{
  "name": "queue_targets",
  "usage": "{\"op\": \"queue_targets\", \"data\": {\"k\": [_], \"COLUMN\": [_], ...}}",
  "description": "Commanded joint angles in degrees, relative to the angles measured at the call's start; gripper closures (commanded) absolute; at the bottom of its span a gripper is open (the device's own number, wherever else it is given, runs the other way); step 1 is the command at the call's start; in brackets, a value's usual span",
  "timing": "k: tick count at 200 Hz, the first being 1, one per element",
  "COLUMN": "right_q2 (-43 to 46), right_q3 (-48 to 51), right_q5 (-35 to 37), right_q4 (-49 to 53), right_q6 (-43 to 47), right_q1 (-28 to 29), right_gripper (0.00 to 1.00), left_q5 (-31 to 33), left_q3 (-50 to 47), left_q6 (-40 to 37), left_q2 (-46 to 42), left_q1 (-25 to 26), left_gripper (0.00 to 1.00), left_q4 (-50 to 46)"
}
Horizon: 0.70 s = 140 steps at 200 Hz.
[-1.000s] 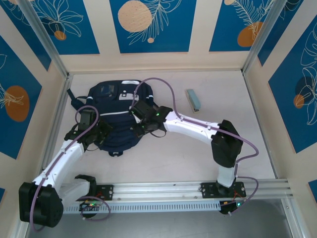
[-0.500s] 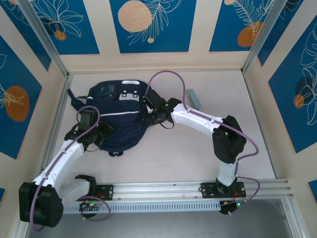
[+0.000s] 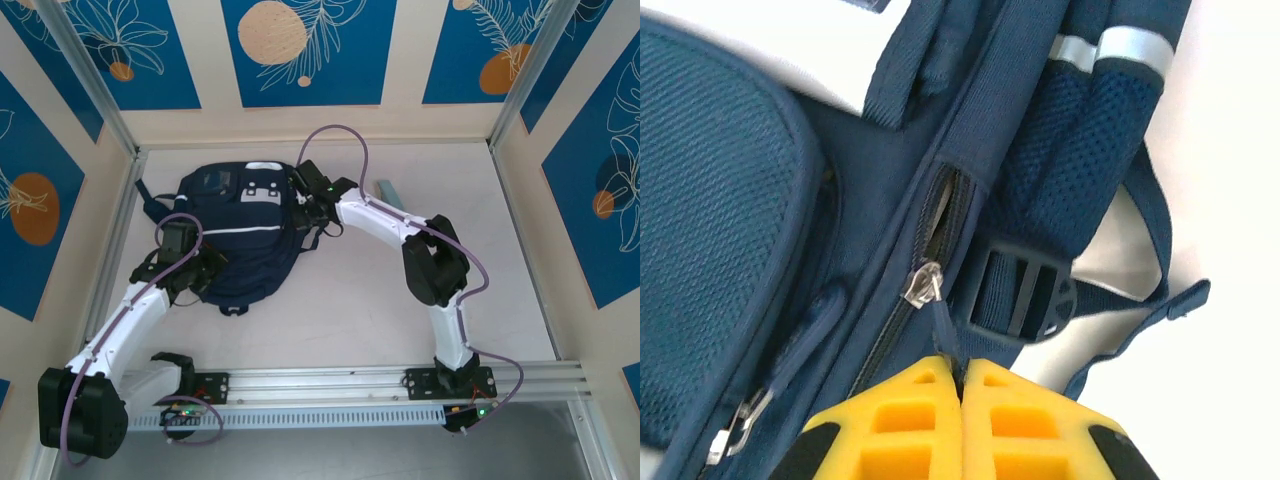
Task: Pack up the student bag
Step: Zip the student bag at the center of the table.
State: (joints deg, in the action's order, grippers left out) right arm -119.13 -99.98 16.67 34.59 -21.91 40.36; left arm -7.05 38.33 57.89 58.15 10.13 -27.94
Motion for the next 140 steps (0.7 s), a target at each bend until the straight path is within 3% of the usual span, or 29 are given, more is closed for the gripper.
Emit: {"op": "queue_targets", "data": {"k": [1, 34, 45, 86, 140], "right_q2": [-3.2, -6.0, -6.0, -1.0, 8.4], "right_q3": [-5.0, -9.6, -10.0, -4.1, 10.3], "right_q5": [7.2, 7.2, 7.2, 6.2, 1.5], "right_q4": [1.2, 4.3, 5.1, 6.9, 4.7], "right_q6": [-2.3, -4.3, -5.0, -5.9, -6.4], "right_q1": [-1.8, -1.9, -1.9, -2.1, -5.4], "right_gripper": [1.00, 1.00, 1.00, 1.00, 1.00], "left_q5": [-0.9, -3.1, -3.8, -5.0, -6.6], "left_q3": [-0.2, 1.4, 2.5, 9.2, 15.8], "left_q6": [-2.8, -4.9, -6.0, -13.0, -19.4], "left_q2": [-0.4, -0.3, -0.3, -1.2, -1.0], "left_q1": [-0.6, -0.6, -0.6, -0.5, 0.6], "left_gripper": [1.00, 1.00, 0.94, 0.57, 0.46], "left_q4": [-5.6, -5.6, -6.5, -14.4, -18.7]}}
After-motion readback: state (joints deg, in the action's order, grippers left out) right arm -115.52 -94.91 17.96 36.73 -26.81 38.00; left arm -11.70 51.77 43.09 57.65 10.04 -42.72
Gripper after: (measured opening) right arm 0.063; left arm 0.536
